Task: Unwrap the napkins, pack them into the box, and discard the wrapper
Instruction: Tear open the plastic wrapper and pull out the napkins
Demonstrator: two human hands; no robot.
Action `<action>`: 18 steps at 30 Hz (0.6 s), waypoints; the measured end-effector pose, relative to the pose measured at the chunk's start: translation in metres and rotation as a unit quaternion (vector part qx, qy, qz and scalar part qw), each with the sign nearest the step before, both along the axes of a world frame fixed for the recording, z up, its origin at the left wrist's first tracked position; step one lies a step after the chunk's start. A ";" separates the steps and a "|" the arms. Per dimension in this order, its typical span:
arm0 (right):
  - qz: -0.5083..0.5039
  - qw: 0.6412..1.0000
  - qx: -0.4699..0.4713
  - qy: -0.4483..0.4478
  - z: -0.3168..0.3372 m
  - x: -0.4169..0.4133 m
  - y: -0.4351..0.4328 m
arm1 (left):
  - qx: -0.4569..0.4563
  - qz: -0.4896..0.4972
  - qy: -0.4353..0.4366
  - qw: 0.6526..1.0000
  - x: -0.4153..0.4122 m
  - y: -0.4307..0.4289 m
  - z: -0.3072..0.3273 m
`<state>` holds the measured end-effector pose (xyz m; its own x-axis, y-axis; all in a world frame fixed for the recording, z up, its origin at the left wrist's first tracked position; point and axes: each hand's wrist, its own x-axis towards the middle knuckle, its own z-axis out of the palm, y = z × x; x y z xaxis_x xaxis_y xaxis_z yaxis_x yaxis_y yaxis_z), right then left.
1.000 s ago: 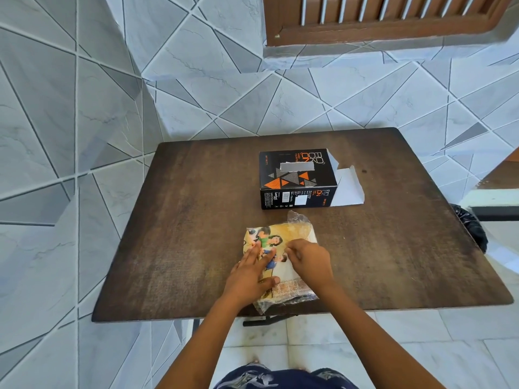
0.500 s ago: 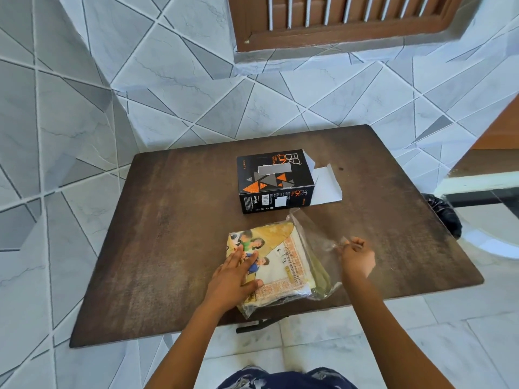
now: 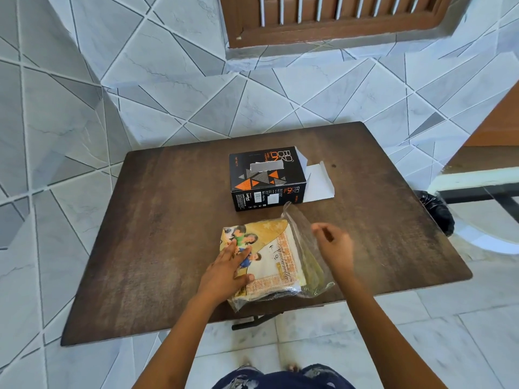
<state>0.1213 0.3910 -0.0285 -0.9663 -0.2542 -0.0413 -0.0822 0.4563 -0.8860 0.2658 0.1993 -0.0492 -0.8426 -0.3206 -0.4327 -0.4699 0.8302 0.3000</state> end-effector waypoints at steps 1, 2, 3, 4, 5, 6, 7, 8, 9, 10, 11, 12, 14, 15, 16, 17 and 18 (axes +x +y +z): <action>0.057 0.998 0.035 -0.021 -0.002 0.004 -0.007 | 0.003 0.001 0.004 1.000 0.000 0.000 0.000; 0.101 0.991 0.081 -0.039 -0.007 0.009 -0.012 | 0.004 0.001 0.007 1.000 0.000 0.001 0.000; 0.120 0.983 0.132 -0.040 -0.014 0.011 -0.016 | 0.004 0.002 0.009 1.000 0.001 0.000 0.001; 0.118 0.978 0.170 -0.030 -0.018 0.012 -0.016 | 0.003 0.002 0.009 1.000 0.001 0.000 0.001; 0.104 0.977 0.185 -0.020 -0.020 0.011 -0.014 | 0.002 0.004 0.009 1.000 0.001 0.000 0.001; 0.086 0.980 0.180 -0.016 -0.018 0.009 -0.010 | 0.002 0.004 0.009 1.000 0.001 0.000 0.001; 0.074 0.985 0.153 -0.038 -0.015 0.006 -0.006 | 0.003 0.003 0.009 1.000 0.001 0.000 0.001; 0.059 0.990 0.091 -0.089 -0.009 0.003 -0.001 | 0.004 0.003 0.010 1.000 0.002 -0.001 0.001; 0.047 0.987 0.001 -0.155 -0.001 -0.001 0.004 | 0.007 0.003 0.010 1.000 0.002 -0.001 0.001; 0.045 0.969 -0.084 -0.229 0.006 -0.006 0.009 | 0.013 0.004 0.009 1.000 0.003 -0.001 0.000; 0.055 0.940 -0.166 -0.292 0.012 -0.009 0.014 | 0.020 0.005 0.008 1.000 0.003 -0.002 -0.001; 0.071 0.914 -0.216 -0.335 0.014 -0.013 0.019 | 0.029 0.006 0.005 1.000 0.003 -0.003 -0.001; 0.078 0.876 -0.268 -0.393 0.011 -0.020 0.027 | 0.053 0.012 0.009 0.999 0.002 -0.005 -0.001; 0.072 0.864 -0.275 -0.416 0.011 -0.021 0.028 | 0.070 0.022 0.021 0.997 0.002 -0.006 0.000; 0.066 0.860 -0.265 -0.431 0.007 -0.021 0.027 | 0.088 0.040 0.044 0.994 0.002 -0.007 0.001; 0.058 0.862 -0.242 -0.442 0.002 -0.021 0.025 | 0.102 0.064 0.079 0.989 0.004 -0.008 0.003; 0.051 0.872 -0.203 -0.442 -0.003 -0.021 0.024 | 0.109 0.094 0.121 0.982 0.005 -0.009 0.004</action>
